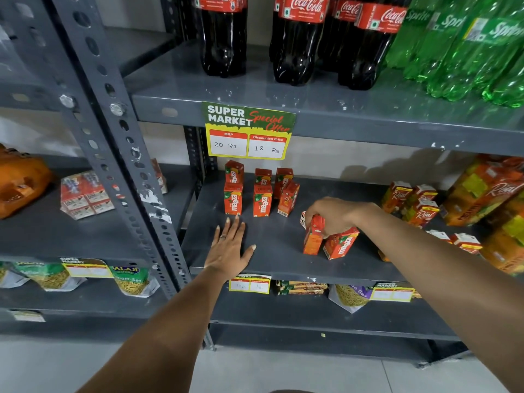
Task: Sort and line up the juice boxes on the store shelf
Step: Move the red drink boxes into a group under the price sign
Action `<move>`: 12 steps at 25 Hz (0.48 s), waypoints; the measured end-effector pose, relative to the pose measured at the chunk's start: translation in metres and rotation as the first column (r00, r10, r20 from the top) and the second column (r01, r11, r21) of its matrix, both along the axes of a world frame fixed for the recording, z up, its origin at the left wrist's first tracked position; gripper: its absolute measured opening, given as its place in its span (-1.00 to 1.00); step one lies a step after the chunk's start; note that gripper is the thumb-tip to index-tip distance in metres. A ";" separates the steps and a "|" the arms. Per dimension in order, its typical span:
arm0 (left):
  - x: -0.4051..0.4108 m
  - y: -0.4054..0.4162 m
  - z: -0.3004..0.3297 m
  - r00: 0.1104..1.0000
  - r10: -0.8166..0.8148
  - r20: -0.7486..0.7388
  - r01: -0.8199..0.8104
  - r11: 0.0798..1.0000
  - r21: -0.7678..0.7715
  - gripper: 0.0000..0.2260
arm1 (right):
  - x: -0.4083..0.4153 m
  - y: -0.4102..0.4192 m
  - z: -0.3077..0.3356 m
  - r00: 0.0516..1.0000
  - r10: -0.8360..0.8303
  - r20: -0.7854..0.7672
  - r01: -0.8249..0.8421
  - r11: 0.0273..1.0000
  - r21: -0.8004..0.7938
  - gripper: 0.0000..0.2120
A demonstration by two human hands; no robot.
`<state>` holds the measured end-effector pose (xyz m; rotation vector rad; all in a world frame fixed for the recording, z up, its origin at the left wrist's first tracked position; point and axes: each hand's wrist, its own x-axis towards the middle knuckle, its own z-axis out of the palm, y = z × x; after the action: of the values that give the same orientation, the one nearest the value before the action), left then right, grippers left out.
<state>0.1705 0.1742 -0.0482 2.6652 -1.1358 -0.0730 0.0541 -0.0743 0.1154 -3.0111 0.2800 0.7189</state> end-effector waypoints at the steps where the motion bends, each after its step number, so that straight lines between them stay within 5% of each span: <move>1: 0.000 0.000 0.000 1.000 0.000 -0.001 0.000 1.000 0.002 -0.35 | 0.000 0.000 0.000 1.000 -0.009 0.019 0.008 1.000 0.012 -0.58; 12: 0.000 0.000 0.001 1.000 -0.001 -0.005 0.001 1.000 -0.009 -0.35 | -0.004 0.002 -0.002 0.997 -0.001 0.078 0.001 1.000 -0.011 -0.46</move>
<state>0.1700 0.1746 -0.0469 2.6553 -1.1327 -0.0737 0.0502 -0.0719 0.1134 -3.0401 0.2837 0.6005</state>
